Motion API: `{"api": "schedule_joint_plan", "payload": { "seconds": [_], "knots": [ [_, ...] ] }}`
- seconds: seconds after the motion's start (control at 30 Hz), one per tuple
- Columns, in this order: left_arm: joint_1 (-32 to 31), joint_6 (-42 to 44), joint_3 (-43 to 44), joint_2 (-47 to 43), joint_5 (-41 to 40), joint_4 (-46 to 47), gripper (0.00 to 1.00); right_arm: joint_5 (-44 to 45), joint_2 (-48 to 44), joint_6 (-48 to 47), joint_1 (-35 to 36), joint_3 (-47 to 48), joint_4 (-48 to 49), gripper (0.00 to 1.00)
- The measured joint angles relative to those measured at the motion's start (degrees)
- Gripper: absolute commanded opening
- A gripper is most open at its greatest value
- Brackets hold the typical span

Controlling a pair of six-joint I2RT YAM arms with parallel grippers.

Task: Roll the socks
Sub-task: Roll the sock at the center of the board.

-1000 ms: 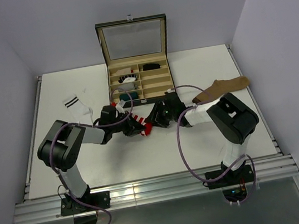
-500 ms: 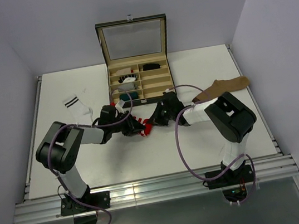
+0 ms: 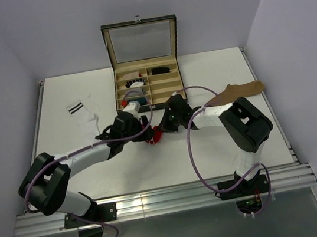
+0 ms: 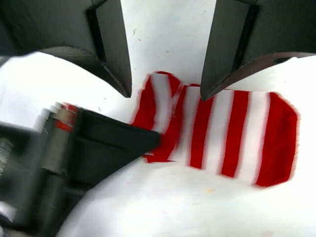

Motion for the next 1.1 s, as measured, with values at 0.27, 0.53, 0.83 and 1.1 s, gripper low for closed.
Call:
{"api": "schedule_joint_plan", "payload": {
  "seconds": [0.27,0.53,0.83,1.1],
  "knots": [
    [-17.00,11.21,3.15,0.07,-22.36,-1.79,0.68,0.68,-0.02,-0.37,0.44,1.53,-3.15,0.00],
    [-23.08,16.92,7.87,10.01,-35.04,-2.60,0.65,0.61,-0.02,-0.50,0.44,1.86,-3.89,0.00],
    [-24.22,18.18,10.03,15.28,-40.00,-3.67,0.45,0.28,-0.02,-0.55,0.44,1.99,-4.17,0.00],
    [-24.37,17.14,11.96,18.01,-43.15,-4.68,0.01,0.09,-0.02,-0.52,0.15,1.99,-3.93,0.00]
  ]
}}
